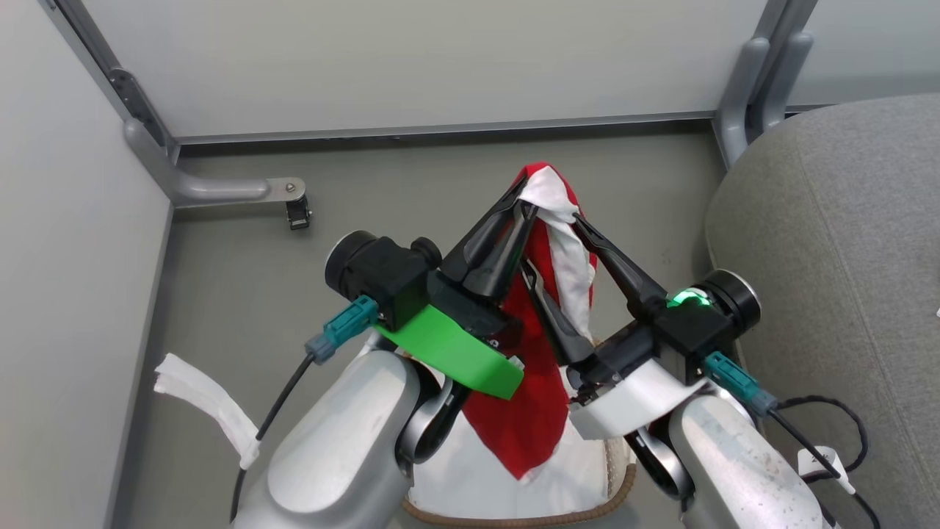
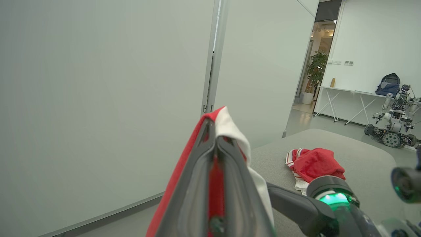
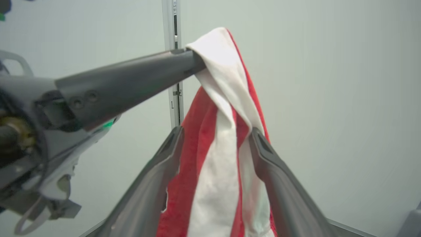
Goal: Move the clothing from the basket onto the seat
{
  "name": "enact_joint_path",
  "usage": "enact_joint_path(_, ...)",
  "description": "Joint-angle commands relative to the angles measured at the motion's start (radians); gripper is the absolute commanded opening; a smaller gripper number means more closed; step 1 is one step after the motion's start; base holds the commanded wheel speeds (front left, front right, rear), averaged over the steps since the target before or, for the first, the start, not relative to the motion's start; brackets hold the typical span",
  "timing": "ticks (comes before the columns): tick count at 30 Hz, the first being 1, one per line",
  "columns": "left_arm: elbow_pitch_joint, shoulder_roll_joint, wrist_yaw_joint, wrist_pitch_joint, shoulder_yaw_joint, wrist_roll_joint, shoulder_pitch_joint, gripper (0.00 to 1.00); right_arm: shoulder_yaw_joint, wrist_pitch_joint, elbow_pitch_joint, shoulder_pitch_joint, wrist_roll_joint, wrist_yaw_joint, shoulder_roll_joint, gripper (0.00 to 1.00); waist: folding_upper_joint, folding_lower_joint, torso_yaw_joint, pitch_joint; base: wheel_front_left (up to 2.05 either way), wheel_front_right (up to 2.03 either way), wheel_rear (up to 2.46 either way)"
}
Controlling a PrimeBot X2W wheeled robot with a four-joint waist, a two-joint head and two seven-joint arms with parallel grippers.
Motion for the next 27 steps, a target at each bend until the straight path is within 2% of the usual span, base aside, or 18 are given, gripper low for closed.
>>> enact_joint_path(1, -0.005, 0.001, -0.003, -0.004, -0.001, -0.004, -0.016, 0.0, -0.002, -0.002, 0.012, -0.005, -0.007, -0.001, -0.002, 1.0, 0.0, 0.0001, 0.004, 0.002, 0.0, 0.0, 0.0)
enact_joint_path(11, -0.026, 0.001, -0.003, -0.004, -0.04, -0.027, -0.014, 0.0, 0.012, -0.002, 0.19, -0.008, 0.009, -0.001, 0.001, 1.0, 0.0, 0.0001, 0.018, -0.002, 0.0, 0.0, 0.0)
enact_joint_path(18, -0.037, 0.001, -0.003, -0.004, -0.054, -0.035, -0.017, 0.0, 0.005, -0.002, 0.238, -0.03, 0.02, -0.001, 0.001, 1.0, 0.0, 0.0001, 0.023, 0.002, 0.0, 0.0, 0.0)
enact_joint_path(19, -0.037, 0.001, -0.003, -0.004, -0.055, -0.035, -0.016, 0.0, 0.004, -0.002, 0.24, -0.033, 0.023, -0.001, 0.001, 0.94, 0.0, 0.0001, 0.023, 0.003, 0.0, 0.0, 0.0)
enact_joint_path(20, -0.037, 0.001, -0.003, -0.004, -0.057, -0.036, -0.016, 0.0, 0.002, -0.002, 0.24, -0.038, 0.026, -0.001, 0.002, 0.65, 0.0, 0.0001, 0.024, 0.004, 0.0, 0.0, 0.0)
enact_joint_path(21, -0.036, 0.001, -0.003, -0.004, -0.058, -0.037, -0.015, 0.0, 0.0, -0.002, 0.24, -0.041, 0.027, -0.001, 0.002, 0.42, 0.0, 0.0001, 0.024, 0.005, 0.0, 0.0, 0.0)
enact_joint_path(22, -0.034, 0.001, -0.003, -0.004, -0.059, -0.038, -0.015, 0.0, 0.001, -0.002, 0.242, -0.042, 0.028, -0.001, 0.002, 0.0, 0.0, 0.0001, 0.025, 0.006, 0.0, 0.0, 0.0)
enact_joint_path(27, -0.026, 0.001, -0.003, -0.004, -0.06, -0.039, -0.012, 0.0, 0.011, -0.002, 0.249, -0.039, 0.039, -0.001, 0.002, 0.0, 0.0, 0.0001, 0.026, 0.01, 0.0, 0.0, 0.0)
